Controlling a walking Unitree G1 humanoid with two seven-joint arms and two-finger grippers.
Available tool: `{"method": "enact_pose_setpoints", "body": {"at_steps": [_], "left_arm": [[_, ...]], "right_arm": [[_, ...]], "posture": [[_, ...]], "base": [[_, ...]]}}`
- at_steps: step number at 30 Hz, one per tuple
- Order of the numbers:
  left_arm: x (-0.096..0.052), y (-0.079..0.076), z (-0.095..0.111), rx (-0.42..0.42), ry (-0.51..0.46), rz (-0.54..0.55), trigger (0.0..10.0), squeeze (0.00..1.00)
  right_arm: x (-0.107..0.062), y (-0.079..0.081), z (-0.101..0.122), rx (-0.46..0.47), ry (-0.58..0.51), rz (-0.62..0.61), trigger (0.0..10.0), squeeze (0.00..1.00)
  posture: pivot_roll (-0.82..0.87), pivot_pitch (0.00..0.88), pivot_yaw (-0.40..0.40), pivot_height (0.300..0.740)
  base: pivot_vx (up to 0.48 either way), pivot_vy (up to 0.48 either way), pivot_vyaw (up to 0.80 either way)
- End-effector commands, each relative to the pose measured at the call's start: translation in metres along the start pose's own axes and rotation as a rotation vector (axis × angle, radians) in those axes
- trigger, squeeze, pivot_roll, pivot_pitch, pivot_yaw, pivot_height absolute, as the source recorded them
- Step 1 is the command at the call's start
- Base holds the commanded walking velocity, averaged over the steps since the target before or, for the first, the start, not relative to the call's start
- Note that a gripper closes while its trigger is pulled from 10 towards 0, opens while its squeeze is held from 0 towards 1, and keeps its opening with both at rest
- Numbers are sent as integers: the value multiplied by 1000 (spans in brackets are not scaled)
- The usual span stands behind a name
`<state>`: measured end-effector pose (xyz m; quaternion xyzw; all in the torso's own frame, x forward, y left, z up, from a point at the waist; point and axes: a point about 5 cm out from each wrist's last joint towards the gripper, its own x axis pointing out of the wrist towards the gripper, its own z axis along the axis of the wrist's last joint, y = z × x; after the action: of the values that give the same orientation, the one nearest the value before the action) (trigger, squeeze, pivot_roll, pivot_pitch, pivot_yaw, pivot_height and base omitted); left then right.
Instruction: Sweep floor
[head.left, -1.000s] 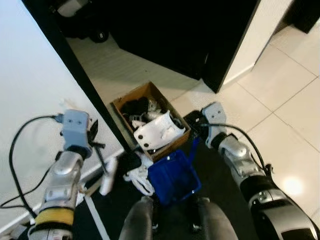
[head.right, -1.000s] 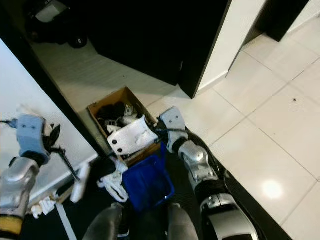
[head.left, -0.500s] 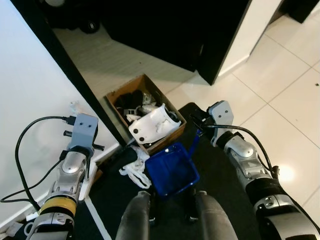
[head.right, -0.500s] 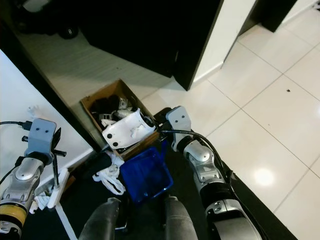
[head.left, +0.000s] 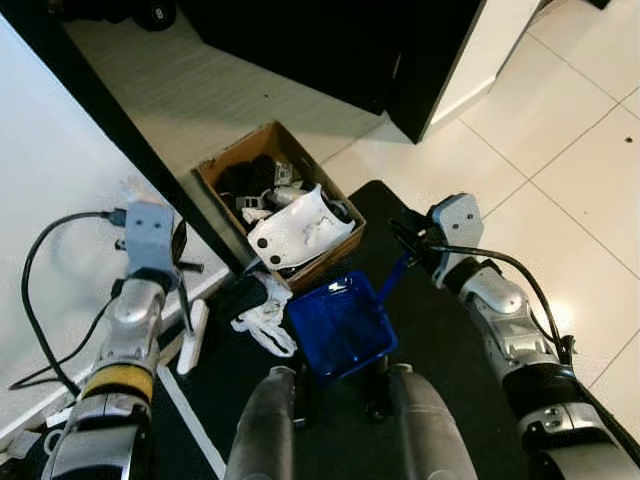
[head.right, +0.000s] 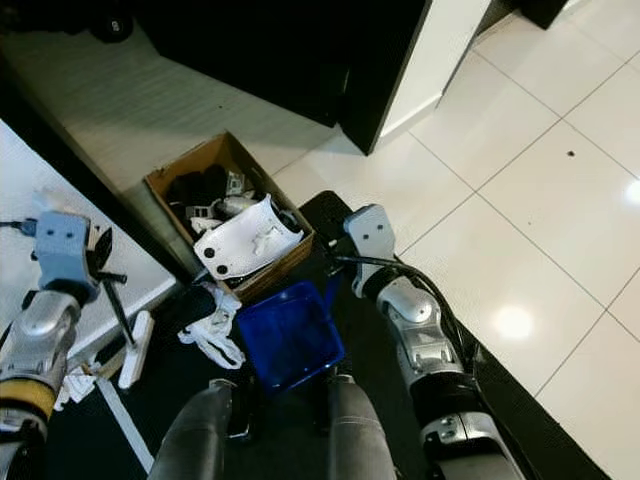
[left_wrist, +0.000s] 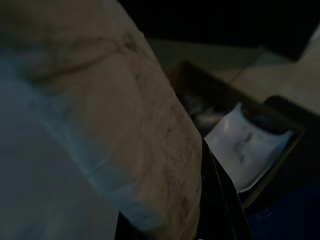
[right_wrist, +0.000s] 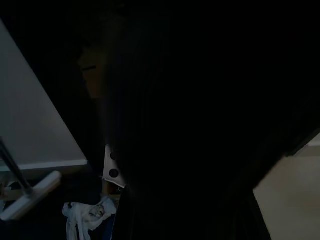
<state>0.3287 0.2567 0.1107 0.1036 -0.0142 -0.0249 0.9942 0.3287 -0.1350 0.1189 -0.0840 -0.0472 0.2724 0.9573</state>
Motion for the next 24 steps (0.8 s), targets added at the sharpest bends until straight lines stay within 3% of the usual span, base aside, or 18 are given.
{"method": "enact_pose_setpoints", "body": {"at_steps": [1,4,5,6,11,13,21,24], "left_arm": [[2,-17,0,-62,-29,-85,10000,0],[5,-29,2,-97,-27,-183,10000,0],[4,-44,1,-136,0,-320,10000,0],[3,-49,-1,-156,16,-381,10000,0],[-4,-59,-9,-160,63,-514,10000,0],[-17,-63,-15,-172,107,-623,10000,0],[-41,-61,-12,-244,148,-770,10000,0],[-52,-71,-1,-352,124,-808,10000,0]], "right_arm": [[-8,-1,-7,17,34,-12,10000,0],[-9,-1,-6,18,36,-14,10000,0],[-10,-2,-6,19,37,-17,10000,0],[-10,-2,-5,19,39,-18,10000,0],[-9,-2,-4,22,40,-20,10000,0],[-10,-2,-4,25,39,-21,10000,0],[-10,-2,-3,32,45,-20,10000,0],[-7,-2,-3,36,44,-24,10000,0]], "posture": [[-141,405,-28,740],[-141,405,-26,740],[-140,405,-25,740],[-136,403,-23,740],[-134,402,-21,740],[-134,401,-22,740],[-113,397,-21,740],[-99,389,-20,740]], "base": [[0,0,0],[0,0,0],[0,0,0],[0,0,0],[0,0,0],[0,0,0],[0,0,0],[0,0,0]]}}
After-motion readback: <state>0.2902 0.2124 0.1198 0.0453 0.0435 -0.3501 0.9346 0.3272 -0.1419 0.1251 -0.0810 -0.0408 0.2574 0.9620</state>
